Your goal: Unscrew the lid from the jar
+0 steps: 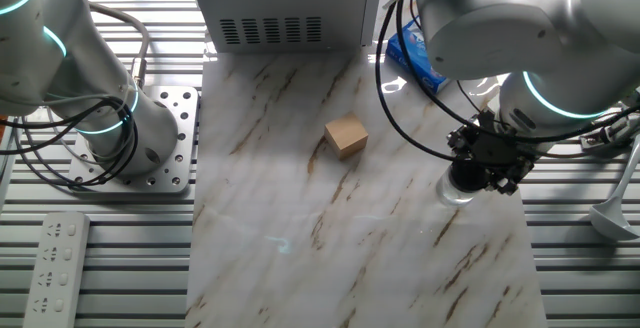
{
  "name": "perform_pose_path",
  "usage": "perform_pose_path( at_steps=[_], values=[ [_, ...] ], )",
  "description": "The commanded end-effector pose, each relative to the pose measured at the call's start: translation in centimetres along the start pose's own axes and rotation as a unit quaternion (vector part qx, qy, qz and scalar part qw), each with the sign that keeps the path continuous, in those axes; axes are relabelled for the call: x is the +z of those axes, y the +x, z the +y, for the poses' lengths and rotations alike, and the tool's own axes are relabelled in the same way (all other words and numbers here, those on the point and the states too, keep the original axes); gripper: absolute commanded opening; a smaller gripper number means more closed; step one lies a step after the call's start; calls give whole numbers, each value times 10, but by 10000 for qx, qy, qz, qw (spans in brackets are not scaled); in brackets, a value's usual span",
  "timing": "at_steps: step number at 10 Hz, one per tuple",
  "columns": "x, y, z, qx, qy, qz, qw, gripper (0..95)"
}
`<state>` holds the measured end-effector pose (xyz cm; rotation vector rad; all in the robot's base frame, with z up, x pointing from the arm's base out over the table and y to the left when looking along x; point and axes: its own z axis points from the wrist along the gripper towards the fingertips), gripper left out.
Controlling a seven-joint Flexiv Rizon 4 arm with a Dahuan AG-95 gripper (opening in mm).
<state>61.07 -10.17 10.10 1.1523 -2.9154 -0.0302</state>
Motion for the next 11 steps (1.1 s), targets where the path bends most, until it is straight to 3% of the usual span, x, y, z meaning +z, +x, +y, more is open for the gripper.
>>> perform_pose_path(
  at_steps=[1, 11],
  values=[
    [1, -1, -1, -243, -3, -6, 9997, 570],
    [1, -1, -1, -810, -24, 21, 9967, 570]
  ],
)
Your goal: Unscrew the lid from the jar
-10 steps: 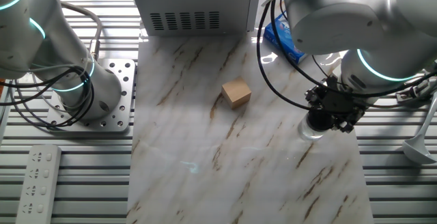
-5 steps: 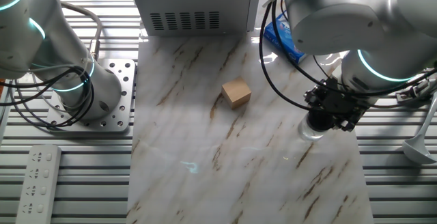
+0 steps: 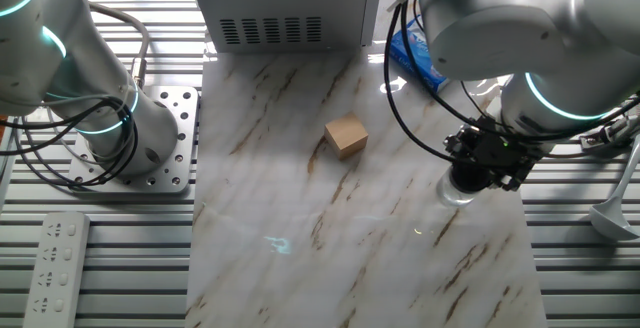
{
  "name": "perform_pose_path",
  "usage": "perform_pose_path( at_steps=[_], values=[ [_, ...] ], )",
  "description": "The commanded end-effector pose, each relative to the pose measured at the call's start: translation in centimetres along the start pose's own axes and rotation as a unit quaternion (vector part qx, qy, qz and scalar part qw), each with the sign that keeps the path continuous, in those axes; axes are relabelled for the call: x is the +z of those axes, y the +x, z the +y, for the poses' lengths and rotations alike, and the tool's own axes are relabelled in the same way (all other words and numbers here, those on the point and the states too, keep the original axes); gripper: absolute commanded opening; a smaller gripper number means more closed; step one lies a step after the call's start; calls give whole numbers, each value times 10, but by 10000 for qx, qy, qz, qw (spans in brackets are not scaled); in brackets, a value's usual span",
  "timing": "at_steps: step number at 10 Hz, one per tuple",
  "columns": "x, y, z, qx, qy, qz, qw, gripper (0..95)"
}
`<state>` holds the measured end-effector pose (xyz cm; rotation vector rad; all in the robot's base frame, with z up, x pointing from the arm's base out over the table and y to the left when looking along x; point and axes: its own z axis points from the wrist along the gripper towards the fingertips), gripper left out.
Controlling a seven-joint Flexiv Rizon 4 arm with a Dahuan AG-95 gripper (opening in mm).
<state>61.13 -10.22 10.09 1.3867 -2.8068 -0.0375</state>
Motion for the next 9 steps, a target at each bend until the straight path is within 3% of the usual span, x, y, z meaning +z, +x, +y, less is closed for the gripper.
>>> perform_pose_path(
  at_steps=[1, 4, 9],
  values=[
    [1, -1, 0, 70, 11, 4, 10000, 570],
    [0, -1, 0, 200, 39, 29, 9998, 570],
    [0, -1, 0, -18, 59, 68, 10000, 570]
  ],
)
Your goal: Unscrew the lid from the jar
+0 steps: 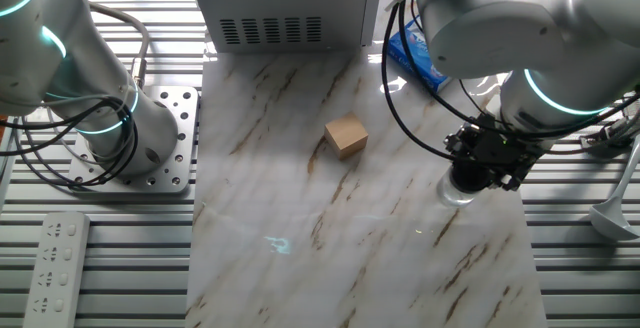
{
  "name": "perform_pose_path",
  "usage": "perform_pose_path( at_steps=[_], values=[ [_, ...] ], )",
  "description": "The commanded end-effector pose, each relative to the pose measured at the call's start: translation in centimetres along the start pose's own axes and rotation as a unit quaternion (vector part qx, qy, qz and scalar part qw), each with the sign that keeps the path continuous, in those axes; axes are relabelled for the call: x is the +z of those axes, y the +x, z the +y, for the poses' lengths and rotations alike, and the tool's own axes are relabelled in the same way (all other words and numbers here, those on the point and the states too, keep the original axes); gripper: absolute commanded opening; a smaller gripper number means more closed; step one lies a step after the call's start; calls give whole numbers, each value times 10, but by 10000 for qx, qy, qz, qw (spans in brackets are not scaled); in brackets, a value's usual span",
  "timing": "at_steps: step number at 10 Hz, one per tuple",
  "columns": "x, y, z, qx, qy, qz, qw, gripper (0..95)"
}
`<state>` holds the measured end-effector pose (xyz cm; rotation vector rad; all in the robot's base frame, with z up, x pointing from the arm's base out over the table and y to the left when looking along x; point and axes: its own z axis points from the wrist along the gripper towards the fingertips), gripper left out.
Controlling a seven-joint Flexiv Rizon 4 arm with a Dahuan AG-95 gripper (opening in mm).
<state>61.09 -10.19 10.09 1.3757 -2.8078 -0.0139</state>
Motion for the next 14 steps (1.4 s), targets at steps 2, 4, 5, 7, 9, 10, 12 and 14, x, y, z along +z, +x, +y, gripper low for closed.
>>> perform_pose_path(
  at_steps=[2, 4, 5, 7, 9, 10, 12, 14],
  values=[
    [1, 0, 0, -75, 44, 59, 9999, 570],
    [1, 0, 0, -106, 41, 67, 9999, 570],
    [1, 0, 0, -148, 50, 76, 9998, 570],
    [1, 0, 0, -252, 78, 89, 9996, 570],
    [1, 0, 1, -348, 77, 96, 9993, 570],
    [1, 0, 1, -442, 78, 99, 9989, 570],
    [1, 0, 1, -612, 71, 101, 9980, 570],
    [1, 0, 1, -701, 84, 115, 9974, 570]
  ],
)
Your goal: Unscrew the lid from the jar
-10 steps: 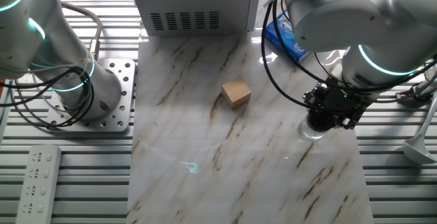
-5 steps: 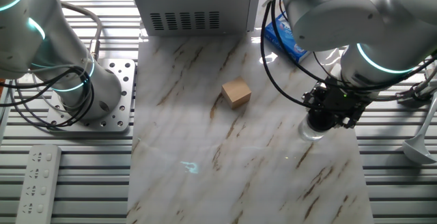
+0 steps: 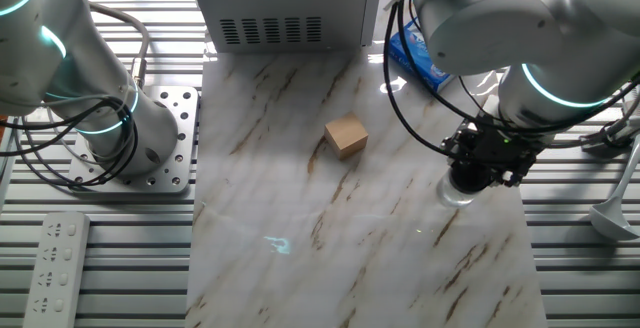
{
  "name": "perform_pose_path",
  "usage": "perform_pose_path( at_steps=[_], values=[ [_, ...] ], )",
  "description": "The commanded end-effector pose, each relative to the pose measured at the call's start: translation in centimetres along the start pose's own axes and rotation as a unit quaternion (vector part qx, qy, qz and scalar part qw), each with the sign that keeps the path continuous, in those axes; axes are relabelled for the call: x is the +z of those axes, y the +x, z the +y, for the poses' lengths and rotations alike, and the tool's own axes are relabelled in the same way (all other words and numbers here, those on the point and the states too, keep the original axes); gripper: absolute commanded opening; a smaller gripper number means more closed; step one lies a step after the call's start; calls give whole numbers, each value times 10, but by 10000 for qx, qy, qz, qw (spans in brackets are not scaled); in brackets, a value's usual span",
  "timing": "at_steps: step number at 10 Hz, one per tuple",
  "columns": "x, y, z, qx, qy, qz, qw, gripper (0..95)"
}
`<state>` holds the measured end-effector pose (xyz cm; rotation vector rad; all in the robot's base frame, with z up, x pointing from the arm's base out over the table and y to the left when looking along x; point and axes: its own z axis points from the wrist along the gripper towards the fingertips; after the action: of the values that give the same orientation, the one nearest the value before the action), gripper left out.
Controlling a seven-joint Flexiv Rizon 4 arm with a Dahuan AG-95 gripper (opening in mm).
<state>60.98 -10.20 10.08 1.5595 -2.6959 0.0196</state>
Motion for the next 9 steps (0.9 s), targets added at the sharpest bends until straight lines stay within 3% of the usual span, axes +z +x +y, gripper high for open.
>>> perform_pose_path(
  at_steps=[1, 9],
  values=[
    [1, 0, 0, 24, 8, 3, 10000, 570],
    [1, 0, 0, 719, -4, -32, 9974, 570]
  ],
)
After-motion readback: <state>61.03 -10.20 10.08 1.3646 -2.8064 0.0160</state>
